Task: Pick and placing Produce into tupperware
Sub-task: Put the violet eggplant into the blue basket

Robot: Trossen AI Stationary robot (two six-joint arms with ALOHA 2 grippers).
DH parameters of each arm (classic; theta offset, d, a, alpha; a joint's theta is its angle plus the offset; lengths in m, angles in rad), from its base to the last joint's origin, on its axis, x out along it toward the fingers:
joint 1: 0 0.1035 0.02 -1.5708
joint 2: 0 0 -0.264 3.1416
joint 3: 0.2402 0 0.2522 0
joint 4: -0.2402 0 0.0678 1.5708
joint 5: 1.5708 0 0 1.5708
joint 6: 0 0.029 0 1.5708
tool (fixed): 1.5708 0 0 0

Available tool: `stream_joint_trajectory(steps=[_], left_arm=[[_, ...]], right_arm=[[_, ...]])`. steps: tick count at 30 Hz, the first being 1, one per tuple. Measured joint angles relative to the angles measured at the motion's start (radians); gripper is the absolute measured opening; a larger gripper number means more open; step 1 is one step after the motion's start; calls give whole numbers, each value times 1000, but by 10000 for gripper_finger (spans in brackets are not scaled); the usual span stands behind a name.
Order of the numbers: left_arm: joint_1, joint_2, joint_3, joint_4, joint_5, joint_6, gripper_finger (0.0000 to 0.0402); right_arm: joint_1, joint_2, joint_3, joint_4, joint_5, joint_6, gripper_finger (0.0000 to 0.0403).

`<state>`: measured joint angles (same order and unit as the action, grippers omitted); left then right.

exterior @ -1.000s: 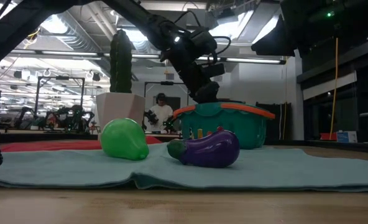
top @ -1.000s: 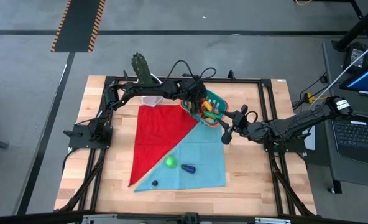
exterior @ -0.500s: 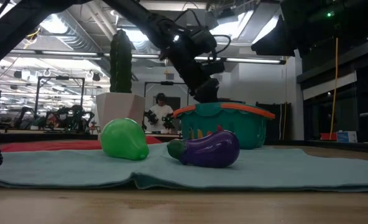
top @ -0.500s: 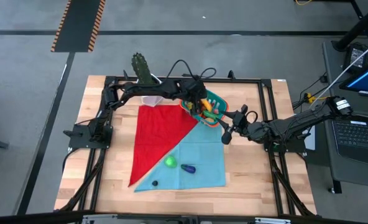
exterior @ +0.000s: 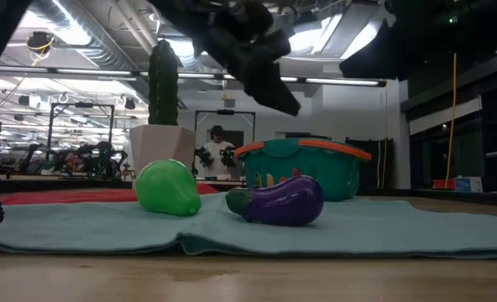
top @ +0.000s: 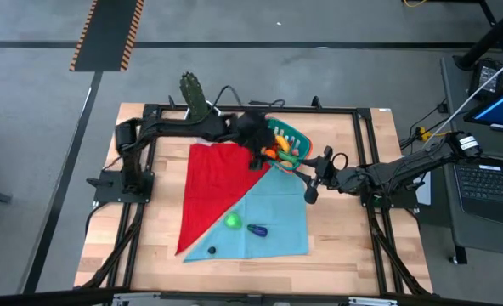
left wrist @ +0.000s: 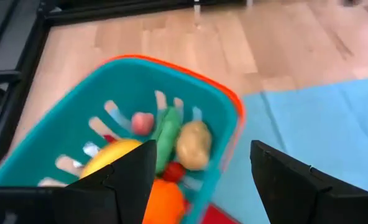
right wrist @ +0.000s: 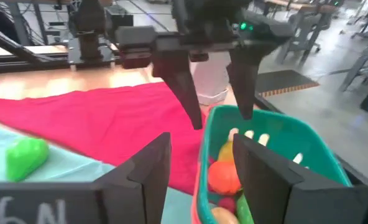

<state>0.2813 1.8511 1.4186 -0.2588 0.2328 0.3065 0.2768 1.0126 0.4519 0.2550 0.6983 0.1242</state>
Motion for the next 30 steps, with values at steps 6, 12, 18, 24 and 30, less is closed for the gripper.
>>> stream_joint_trajectory(steps=[6,12,18,24,30], left_arm=[[-84,-195,-299,255,-149,-92,248],[-196,-382,-543,441,-233,-121,248],[-303,-540,-711,466,-407,-204,247],[-415,-648,-842,529,-558,-261,247],[-511,-712,-973,675,-625,-275,247]], right_arm=[[-8,15,1,13,-151,-6,174],[-17,35,0,16,-275,0,174],[-17,45,0,7,-308,2,174],[-17,47,2,20,-309,21,174],[17,72,7,85,-309,28,174]])
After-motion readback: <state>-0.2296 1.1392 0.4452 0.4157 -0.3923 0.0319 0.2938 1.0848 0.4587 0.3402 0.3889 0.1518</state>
